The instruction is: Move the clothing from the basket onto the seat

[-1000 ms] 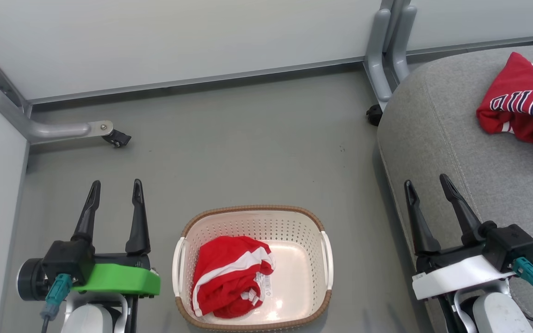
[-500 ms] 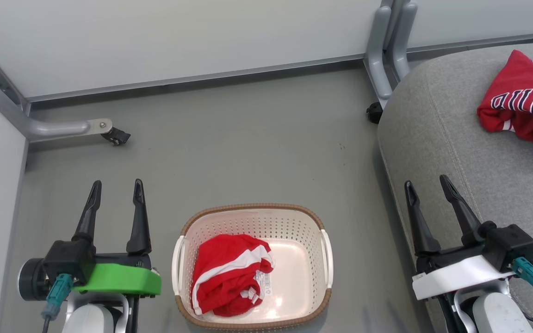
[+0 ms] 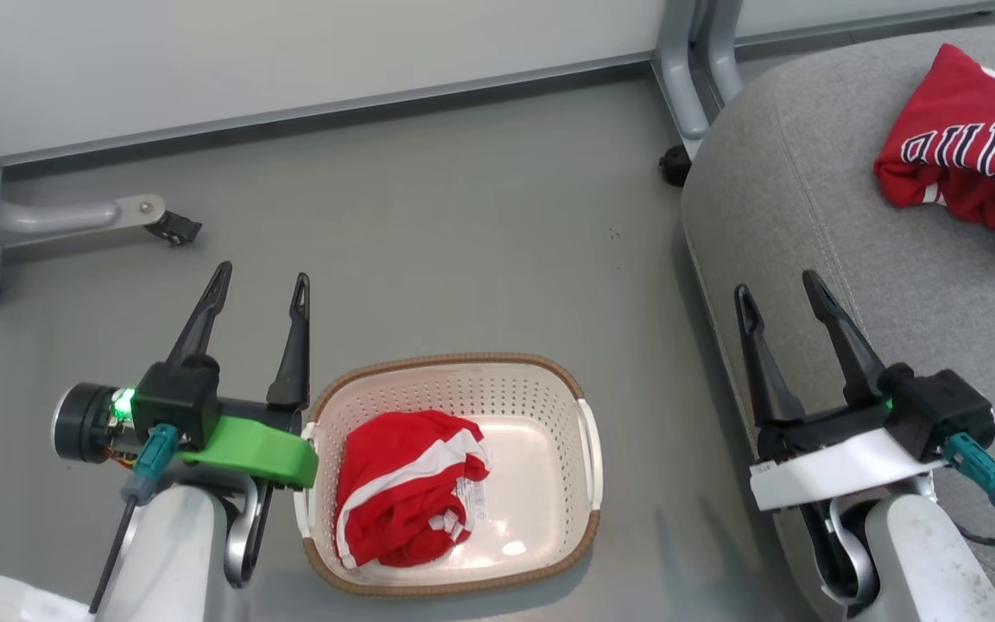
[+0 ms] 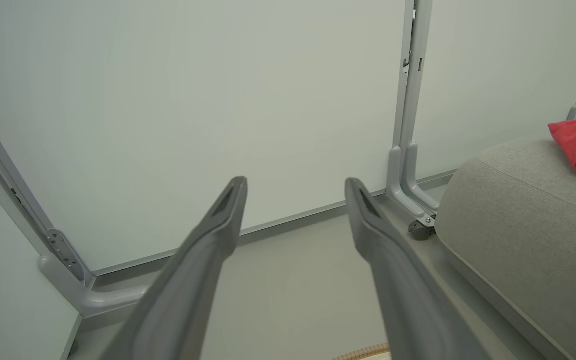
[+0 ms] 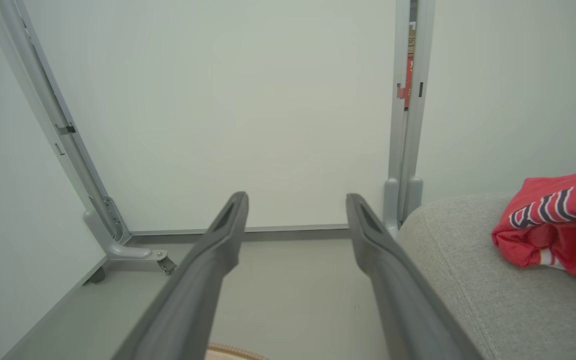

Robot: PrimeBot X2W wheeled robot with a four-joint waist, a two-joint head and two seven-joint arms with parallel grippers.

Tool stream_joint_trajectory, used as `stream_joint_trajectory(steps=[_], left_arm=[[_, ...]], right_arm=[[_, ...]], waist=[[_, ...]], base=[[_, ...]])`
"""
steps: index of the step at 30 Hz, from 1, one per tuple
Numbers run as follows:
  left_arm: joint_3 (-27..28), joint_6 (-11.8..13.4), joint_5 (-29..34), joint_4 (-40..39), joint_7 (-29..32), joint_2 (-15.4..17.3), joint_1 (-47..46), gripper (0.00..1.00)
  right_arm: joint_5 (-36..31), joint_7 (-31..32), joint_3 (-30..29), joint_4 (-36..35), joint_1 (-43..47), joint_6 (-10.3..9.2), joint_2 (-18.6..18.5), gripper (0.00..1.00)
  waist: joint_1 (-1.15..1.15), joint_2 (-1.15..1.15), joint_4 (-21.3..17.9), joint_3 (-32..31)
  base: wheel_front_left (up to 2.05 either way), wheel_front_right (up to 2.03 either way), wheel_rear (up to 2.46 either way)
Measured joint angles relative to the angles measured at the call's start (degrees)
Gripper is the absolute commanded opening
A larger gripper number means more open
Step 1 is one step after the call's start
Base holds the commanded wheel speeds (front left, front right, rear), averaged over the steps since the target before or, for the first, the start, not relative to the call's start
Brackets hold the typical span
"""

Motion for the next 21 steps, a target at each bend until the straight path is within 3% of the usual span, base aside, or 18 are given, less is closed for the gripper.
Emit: stream_joint_trajectory(steps=[8,21], left_arm=[[-5.68,-0.42,0.26,7.61,0.0,2.83,-7.4,1.0],[-22.26,-0.49,-1.63,22.62,0.01,8.62,-19.83,1.0]], right_arm=[[0.66,0.0,1.62,-1.76,-6.56,0.0,0.0,1.0],[3.21,0.0,3.26,-4.41,-15.06,0.0,-0.02,1.0]], waist=[[0.0,0.0,-3.07,5.29],[0.0,0.0,-8.1,17.67]], base=[[0.0,0.0,0.0],[0.0,0.0,0.0]])
